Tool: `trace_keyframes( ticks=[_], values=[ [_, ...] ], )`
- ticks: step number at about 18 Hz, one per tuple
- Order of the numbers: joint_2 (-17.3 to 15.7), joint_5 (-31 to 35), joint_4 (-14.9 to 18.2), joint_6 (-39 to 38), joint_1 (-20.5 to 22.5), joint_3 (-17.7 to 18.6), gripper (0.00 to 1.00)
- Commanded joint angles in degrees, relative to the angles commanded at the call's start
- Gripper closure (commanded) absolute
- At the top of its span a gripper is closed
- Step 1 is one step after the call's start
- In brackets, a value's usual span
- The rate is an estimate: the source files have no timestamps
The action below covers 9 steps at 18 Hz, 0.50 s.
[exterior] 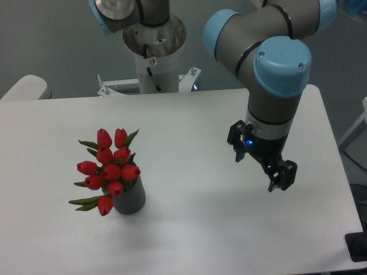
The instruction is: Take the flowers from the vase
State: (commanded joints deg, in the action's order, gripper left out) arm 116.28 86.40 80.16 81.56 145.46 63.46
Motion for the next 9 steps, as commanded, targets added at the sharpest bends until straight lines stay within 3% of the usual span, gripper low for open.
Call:
trace_keyframes(
  ticks=[9],
  values=[
    [-0.5,-1.9,0.1,-0.8,0.3,1.3,0.0]
  ],
)
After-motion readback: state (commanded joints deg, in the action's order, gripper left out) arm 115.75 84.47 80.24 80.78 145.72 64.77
